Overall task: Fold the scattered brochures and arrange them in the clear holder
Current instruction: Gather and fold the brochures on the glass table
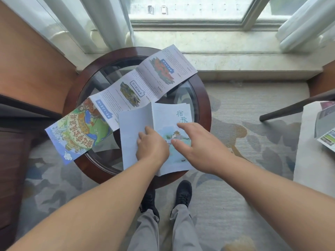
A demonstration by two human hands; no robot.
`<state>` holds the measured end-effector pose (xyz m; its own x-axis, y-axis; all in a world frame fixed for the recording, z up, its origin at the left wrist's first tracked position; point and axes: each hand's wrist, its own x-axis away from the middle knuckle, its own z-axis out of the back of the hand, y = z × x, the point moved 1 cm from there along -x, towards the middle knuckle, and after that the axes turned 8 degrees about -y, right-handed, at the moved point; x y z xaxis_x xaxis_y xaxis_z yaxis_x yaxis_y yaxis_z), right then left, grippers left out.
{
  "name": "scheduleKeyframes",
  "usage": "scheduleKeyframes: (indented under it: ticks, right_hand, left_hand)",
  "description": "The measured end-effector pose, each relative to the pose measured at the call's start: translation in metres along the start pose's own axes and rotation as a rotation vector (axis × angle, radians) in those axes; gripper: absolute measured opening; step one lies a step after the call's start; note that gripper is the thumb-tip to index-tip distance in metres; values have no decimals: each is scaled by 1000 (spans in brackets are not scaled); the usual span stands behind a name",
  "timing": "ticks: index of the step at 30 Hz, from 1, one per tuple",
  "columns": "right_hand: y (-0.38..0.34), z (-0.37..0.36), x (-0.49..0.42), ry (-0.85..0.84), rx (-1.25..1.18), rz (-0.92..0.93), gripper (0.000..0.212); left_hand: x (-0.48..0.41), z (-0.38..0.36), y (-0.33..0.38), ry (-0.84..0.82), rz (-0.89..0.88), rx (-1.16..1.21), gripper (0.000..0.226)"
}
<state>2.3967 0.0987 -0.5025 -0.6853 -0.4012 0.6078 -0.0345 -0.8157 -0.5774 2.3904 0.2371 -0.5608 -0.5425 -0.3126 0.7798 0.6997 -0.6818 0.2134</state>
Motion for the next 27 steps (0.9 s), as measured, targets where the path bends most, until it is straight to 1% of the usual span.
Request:
scheduleKeyframes:
  ticks: [2, 4, 6, 9, 11, 13, 15, 16, 17, 18, 20, 21, 22, 23, 25, 27]
  right_hand:
    - [-6, 3, 1, -3, 6, 18, 64]
    - [-11, 8, 2, 3, 15, 36, 64]
    - [-16, 12, 5, 22, 25, 65, 64]
    - [-21, 17, 6, 48, 70, 100, 67]
    - [-22, 18, 4, 62, 102, 108, 70]
    - [-21, 15, -2, 57, 126, 106, 73]
    - [-13, 8, -9, 27, 163, 82, 75]
    - [-8, 3, -13, 1, 186, 61, 77]
    - [-2, -3, -16, -30, 212, 37, 78]
    - [4, -8, -19, -65, 245, 12, 80]
    - [19, -16, -24, -147, 343, -31, 84]
    - [26, -19, -26, -187, 395, -45, 85]
    - [32, -20, -27, -215, 433, -52, 84]
    - [37, -21, -28, -224, 454, -52, 83]
    - [42, -21, -33, -183, 472, -33, 83]
    - [41, -17, -42, -104, 499, -4, 90]
  left_hand:
    - [11, 14, 0, 48, -37, -29, 26]
    - [23, 27, -6, 113, -102, -40, 11]
    - [36, 40, -17, 200, -209, 19, 5]
    - [51, 58, -27, 273, -322, 262, 12]
    - [53, 62, -28, 224, -347, 462, 18]
    - [45, 57, -25, 107, -328, 612, 21]
    - [29, 46, -22, -10, -249, 673, 25]
    - [19, 39, -21, -56, -210, 663, 26]
    - [10, 33, -22, -84, -178, 601, 26]
    - [2, 27, -23, -93, -158, 477, 26]
    - [-7, 20, -28, -33, -144, 112, 31]
    - [-7, 17, -31, 24, -176, -64, 37]
    - [-6, 14, -34, 84, -237, -203, 45]
    - [-4, 11, -36, 131, -317, -293, 53]
    - [-4, 5, -34, 171, -478, -381, 64]
    - [-15, -1, -20, 179, -591, -449, 71]
